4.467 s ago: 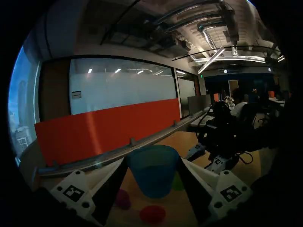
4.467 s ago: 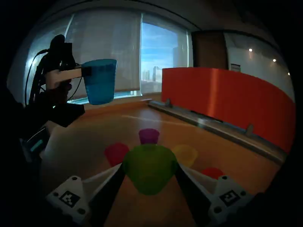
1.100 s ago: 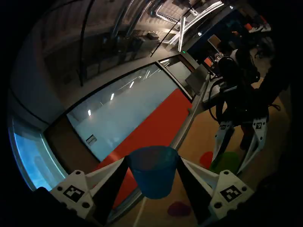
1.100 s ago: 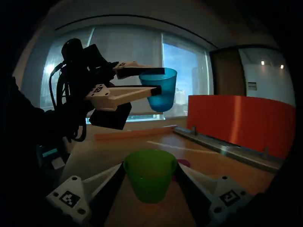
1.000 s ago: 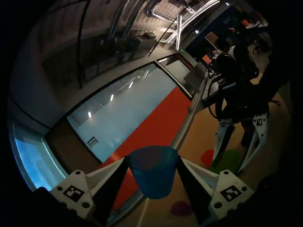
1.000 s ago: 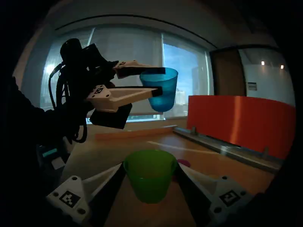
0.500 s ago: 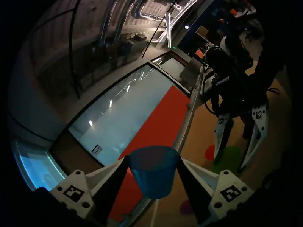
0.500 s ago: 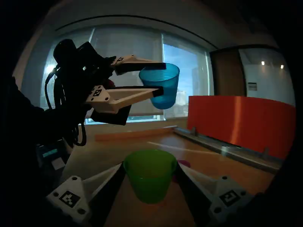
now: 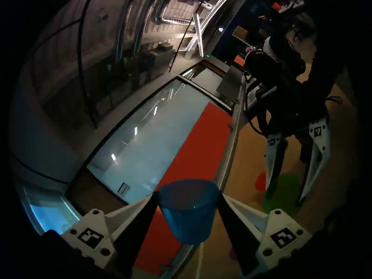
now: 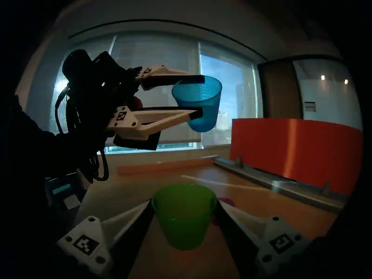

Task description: Pour water

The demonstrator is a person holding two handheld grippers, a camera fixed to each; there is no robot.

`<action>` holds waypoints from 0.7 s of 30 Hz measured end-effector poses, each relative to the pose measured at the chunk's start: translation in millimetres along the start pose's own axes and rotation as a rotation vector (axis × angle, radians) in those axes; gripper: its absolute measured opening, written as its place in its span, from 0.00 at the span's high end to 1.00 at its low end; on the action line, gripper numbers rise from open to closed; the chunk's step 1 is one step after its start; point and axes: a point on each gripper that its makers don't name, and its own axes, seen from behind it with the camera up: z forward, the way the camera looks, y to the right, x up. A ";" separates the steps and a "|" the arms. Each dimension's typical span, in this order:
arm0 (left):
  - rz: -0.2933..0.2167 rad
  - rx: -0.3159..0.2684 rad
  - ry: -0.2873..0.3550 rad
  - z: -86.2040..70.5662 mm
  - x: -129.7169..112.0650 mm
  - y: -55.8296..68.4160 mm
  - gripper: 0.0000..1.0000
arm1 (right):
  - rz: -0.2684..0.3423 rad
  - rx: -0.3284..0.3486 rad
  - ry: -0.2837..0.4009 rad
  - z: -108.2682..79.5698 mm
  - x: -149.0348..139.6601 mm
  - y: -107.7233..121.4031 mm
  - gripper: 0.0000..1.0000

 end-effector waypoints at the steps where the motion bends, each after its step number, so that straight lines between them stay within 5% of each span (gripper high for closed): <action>1: 0.006 0.000 0.002 0.3 0.7 0.2 0.11 | 0.000 0.001 0.000 -0.1 0.1 -0.3 0.09; 21: 0.120 -0.007 0.007 6.7 9.1 3.4 0.11 | -0.006 0.005 0.001 0.9 2.0 -2.0 0.09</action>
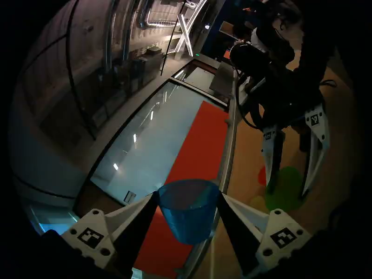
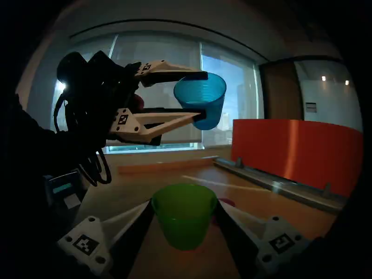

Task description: Pour water

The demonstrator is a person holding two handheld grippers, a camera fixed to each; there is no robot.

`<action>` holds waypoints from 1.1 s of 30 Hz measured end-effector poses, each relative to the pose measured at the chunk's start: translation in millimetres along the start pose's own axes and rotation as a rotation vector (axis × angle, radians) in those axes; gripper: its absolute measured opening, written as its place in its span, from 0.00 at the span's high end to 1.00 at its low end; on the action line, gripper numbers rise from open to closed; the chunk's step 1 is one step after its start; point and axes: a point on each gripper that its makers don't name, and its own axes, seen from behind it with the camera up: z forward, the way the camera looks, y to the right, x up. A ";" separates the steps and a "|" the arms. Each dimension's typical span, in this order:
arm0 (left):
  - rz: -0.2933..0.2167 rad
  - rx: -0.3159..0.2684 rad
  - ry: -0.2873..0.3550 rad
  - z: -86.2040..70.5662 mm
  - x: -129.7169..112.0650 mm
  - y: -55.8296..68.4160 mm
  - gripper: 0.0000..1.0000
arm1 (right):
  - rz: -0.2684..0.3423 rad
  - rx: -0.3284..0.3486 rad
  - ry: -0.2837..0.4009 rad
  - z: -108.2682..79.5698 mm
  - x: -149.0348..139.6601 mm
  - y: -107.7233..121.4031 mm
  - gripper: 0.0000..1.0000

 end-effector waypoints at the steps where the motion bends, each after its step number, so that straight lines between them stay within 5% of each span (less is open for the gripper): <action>1: 0.003 0.000 0.001 0.2 0.4 -0.1 0.11 | -0.001 0.000 0.000 0.2 0.2 0.2 0.09; 33: 0.091 0.012 0.023 -3.0 13.8 -2.3 0.11 | -0.013 -0.013 0.003 -3.4 3.5 6.0 0.09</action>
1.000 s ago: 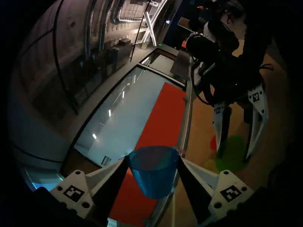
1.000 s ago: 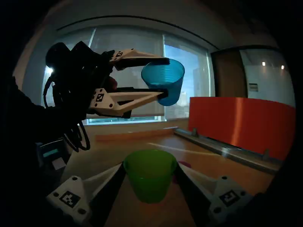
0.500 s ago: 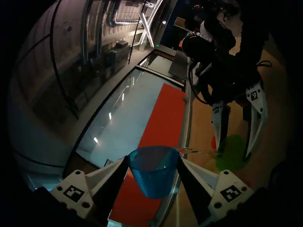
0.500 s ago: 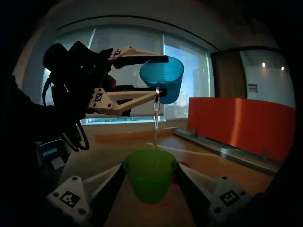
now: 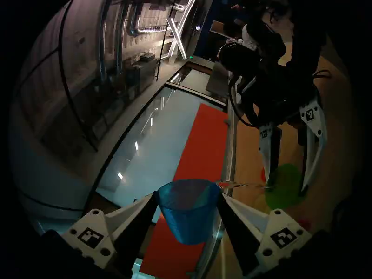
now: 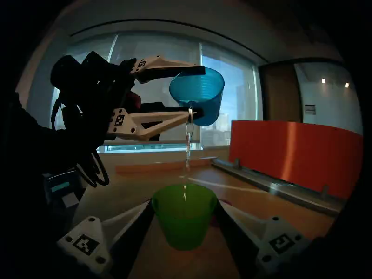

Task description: Pour water

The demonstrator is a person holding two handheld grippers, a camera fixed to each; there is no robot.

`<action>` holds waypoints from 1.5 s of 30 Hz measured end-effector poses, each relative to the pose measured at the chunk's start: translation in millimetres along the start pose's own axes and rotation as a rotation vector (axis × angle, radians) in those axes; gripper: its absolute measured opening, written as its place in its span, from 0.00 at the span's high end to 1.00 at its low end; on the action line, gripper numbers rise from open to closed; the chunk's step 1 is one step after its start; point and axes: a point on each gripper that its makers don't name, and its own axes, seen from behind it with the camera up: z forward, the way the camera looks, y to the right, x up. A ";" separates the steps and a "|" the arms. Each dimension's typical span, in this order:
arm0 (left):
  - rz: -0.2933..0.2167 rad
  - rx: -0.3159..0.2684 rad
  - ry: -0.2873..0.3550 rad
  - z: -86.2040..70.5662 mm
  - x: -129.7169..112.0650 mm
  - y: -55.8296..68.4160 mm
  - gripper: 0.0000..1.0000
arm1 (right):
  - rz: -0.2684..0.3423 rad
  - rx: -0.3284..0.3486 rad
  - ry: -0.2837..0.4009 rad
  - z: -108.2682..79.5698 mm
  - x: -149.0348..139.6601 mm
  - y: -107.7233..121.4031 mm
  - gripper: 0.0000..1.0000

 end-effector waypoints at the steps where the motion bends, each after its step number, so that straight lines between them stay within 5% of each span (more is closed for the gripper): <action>1: 0.003 0.000 0.000 0.0 0.5 -0.1 0.11 | 0.000 0.000 0.001 -0.3 0.1 0.0 0.09; 45: 0.127 0.017 0.000 -3.3 8.9 -17.4 0.11 | -0.007 0.001 0.011 0.8 4.6 0.8 0.09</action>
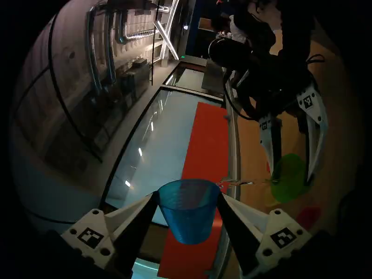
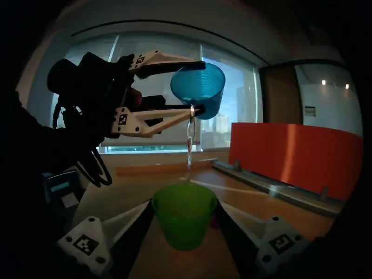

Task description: Pour water

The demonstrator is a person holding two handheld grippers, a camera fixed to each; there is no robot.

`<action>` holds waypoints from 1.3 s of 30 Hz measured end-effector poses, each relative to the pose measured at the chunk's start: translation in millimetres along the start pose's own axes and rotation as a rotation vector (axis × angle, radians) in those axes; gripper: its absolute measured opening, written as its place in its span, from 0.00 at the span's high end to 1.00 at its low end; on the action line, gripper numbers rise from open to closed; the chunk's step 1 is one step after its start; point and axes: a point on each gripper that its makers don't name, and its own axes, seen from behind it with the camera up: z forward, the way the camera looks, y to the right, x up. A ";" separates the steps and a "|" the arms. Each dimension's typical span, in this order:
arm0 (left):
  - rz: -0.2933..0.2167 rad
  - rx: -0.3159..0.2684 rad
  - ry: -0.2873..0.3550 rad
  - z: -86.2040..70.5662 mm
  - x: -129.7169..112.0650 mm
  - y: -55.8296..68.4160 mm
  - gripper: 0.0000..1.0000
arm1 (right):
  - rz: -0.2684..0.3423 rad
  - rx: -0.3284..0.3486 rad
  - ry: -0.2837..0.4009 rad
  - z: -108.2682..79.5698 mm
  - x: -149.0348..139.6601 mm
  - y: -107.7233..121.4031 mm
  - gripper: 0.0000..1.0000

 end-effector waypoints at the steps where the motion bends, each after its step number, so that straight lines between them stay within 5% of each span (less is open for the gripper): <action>1: 0.000 0.001 0.001 -0.6 0.2 -0.6 0.11 | 0.000 0.000 0.000 0.2 0.2 0.0 0.09; 30: 0.074 0.004 0.010 3.5 5.2 9.2 0.11 | -0.001 -0.004 0.008 -0.7 0.9 3.4 0.09; 39: 0.109 0.012 0.011 3.2 8.5 2.4 0.11 | -0.002 -0.005 0.011 0.4 2.3 4.0 0.09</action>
